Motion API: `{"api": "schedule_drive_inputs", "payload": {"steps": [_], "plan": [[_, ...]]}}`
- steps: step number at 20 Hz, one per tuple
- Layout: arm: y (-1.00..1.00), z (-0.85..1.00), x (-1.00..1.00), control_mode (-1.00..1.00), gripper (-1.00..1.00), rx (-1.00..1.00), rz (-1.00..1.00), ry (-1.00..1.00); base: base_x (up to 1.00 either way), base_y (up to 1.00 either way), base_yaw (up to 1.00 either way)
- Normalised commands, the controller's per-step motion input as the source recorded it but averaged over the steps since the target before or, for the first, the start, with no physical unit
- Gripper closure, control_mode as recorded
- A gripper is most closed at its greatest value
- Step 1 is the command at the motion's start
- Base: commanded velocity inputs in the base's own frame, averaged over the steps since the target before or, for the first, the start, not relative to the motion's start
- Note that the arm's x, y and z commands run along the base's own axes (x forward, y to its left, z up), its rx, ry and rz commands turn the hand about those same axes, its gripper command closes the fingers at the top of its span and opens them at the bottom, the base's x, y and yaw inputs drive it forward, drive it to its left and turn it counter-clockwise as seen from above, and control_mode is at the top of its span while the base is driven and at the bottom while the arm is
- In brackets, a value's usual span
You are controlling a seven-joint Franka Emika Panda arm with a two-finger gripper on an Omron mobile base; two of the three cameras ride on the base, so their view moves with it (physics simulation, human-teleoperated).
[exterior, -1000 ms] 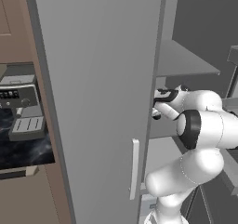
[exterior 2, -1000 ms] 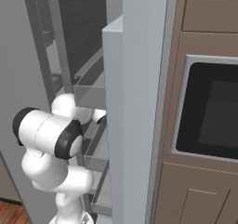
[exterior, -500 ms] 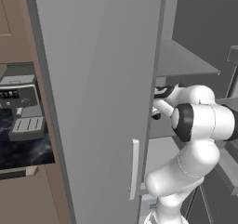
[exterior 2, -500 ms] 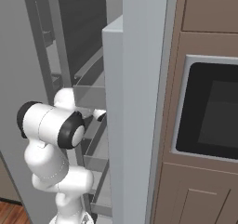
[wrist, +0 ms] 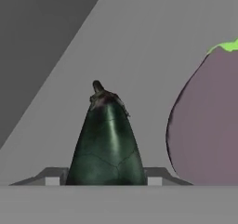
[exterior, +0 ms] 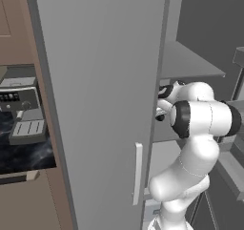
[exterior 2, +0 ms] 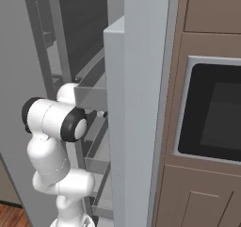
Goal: Take the bell pepper, eggplant, and eggplant from the freezer and place them in the bowl on the counter.
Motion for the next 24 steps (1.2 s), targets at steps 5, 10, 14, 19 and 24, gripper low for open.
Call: {"api": "schedule_drive_inputs", "payload": {"steps": [5,10,14,19,24], "plan": [[0.0,-0.41,-0.71,-1.0,1.0,0.01,0.0,0.01,0.0,0.0,0.0],[0.08,-0.29,-0.92,-1.0,1.0,0.03,0.0,0.0,0.0,0.0,0.0],[0.33,-0.01,-0.46,-1.0,1.0,0.02,0.0,-0.01,0.0,0.0,0.0],[0.24,0.1,-0.38,-1.0,1.0,0.0,0.0,0.0,0.0,0.0,0.0],[0.09,0.32,-0.47,-1.0,1.0,0.0,0.0,0.0,0.0,0.0,0.0]]}}
